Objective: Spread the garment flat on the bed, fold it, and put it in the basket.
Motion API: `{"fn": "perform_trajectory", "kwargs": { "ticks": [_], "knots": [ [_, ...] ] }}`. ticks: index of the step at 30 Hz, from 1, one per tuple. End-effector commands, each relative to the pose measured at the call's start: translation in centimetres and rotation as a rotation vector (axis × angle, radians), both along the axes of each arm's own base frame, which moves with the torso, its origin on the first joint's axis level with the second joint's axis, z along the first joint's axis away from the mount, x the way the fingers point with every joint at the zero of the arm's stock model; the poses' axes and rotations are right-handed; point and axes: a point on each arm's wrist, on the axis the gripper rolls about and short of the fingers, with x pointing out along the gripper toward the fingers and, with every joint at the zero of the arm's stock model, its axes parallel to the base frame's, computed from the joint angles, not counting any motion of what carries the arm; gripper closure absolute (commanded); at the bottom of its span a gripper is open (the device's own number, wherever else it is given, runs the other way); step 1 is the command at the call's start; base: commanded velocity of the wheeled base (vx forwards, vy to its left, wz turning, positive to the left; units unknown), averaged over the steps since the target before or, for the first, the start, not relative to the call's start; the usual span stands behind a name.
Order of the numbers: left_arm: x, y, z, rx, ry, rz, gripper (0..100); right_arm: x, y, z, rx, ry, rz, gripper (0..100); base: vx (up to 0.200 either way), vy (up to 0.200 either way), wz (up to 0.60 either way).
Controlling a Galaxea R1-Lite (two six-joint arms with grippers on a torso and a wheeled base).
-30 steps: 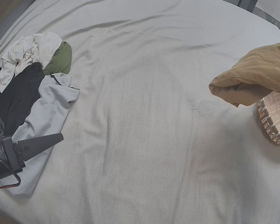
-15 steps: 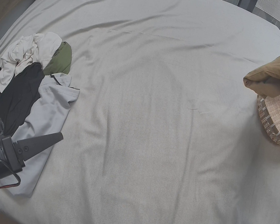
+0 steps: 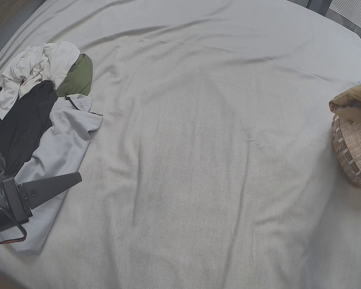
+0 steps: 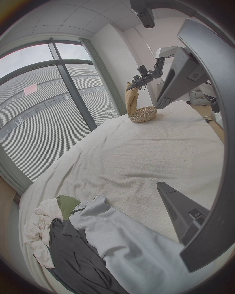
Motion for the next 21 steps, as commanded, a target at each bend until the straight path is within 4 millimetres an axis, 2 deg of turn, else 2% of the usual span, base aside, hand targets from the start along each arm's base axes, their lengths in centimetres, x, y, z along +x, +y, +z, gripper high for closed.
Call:
{"fn": "perform_trajectory", "kwargs": {
  "ticks": [1, 8, 9, 12, 14, 15, 16, 18, 21],
  "knots": [
    [-0.1, 0.1, -0.5, 0.007, 0.017, -0.001, 0, 2.1, -2.1, -1.1, 0.014, 0.04, -0.047, 100, 0.0, 0.0, 0.0],
    [-0.2, 0.1, -0.4, 0.003, 0.009, 0.001, 0, 3.1, -3.9, -2.9, 0.029, 0.093, -0.087, 100, 0.0, 0.0, 0.0],
    [-0.2, 0.1, -0.4, 0.002, 0.006, -0.001, 0, 3.0, -4.0, -3.3, 0.033, 0.106, -0.087, 0, 0.0, 0.0, 0.0],
    [-0.2, 0.1, -0.4, 0.0, 0.0, 0.001, 0, 2.9, -4.0, -4.2, 0.041, 0.138, -0.074, 0, 0.0, 0.0, 0.0],
    [-0.2, 0.1, -0.6, 0.003, 0.009, -0.002, 0, 2.7, -3.9, -6.3, 0.051, 0.2, -0.075, 0, 0.0, 0.0, 0.0],
    [-0.2, 0.1, -0.6, 0.003, 0.009, -0.002, 0, 2.7, -3.9, -6.3, 0.051, 0.2, -0.075, 0, 0.0, 0.0, 0.0],
    [-0.2, 0.0, -0.7, 0.008, 0.015, -0.004, 0, 1.6, -3.3, -7.8, 0.017, 0.235, -0.083, 0, 0.0, 0.0, 0.0],
    [-0.2, 0.0, -0.6, 0.006, 0.007, -0.005, 0, 0.2, -2.5, -8.9, -0.031, 0.259, -0.083, 0, 0.0, 0.0, 0.0],
    [-0.2, 0.0, -0.1, 0.0, -0.016, -0.007, 0, -2.6, -1.0, -9.3, -0.074, 0.264, -0.075, 0, 0.0, 0.0, 0.0]
  ]
}}
